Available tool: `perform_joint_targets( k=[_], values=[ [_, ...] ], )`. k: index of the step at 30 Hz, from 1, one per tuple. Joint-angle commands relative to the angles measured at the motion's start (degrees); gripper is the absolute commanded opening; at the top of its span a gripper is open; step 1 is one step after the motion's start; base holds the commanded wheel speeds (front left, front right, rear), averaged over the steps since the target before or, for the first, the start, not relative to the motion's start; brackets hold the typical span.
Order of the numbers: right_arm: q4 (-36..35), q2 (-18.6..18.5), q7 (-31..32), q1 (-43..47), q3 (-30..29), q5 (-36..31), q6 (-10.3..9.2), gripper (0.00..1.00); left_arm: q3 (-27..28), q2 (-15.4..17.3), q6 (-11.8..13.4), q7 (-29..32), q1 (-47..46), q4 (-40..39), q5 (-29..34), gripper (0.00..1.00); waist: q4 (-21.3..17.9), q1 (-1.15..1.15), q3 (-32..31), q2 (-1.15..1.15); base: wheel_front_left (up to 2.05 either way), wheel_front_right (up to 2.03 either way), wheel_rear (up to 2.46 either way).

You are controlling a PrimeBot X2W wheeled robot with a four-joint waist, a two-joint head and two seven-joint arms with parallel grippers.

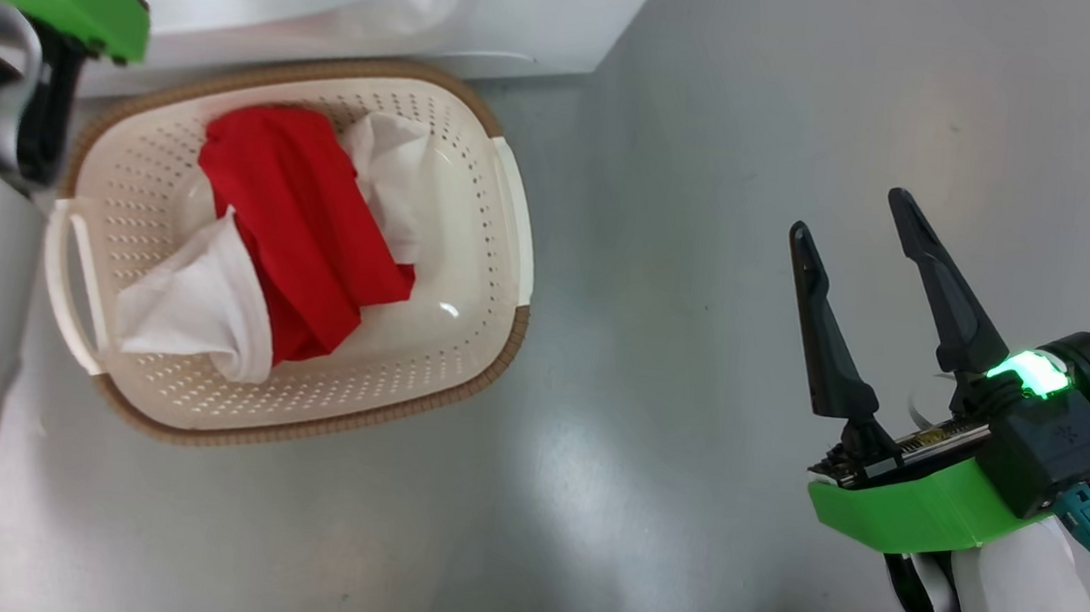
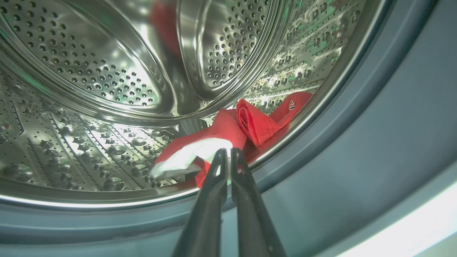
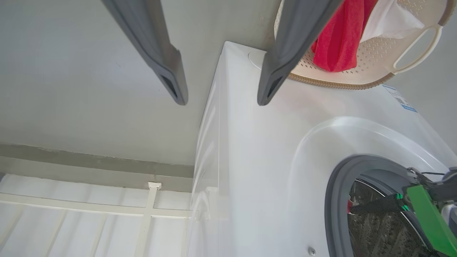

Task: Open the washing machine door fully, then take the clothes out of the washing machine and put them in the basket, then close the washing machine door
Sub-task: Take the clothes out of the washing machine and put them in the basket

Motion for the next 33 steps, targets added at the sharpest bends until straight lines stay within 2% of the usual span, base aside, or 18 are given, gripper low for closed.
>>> perform_joint_targets(
  k=[1, 19, 33],
  values=[
    [-1.0, 0.0, -0.3, 0.4, 1.1, -0.4, 0.28, 1.0, 1.6, 2.1, 0.1, -0.3, 1.6, -2.4, 0.5, 0.0, 1.1, 0.0, -1.3, 0.0, 0.0, 0.0, 0.0],
    [1.5, 0.0, -0.3, -0.4, 0.5, 0.1, 0.28, 1.0, 9.7, -1.9, 2.0, -0.3, 22.0, -21.9, 4.5, 0.0, 4.6, 0.0, -10.0, 0.0, 0.0, 0.0, 0.0],
    [2.8, 0.0, -0.3, 1.3, -0.6, 1.1, 0.28, 1.0, 13.3, -4.4, 2.2, -0.3, 36.2, -31.4, 6.1, 0.0, 5.6, 0.0, -17.3, 0.0, 0.0, 0.0, 0.0]
  ],
)
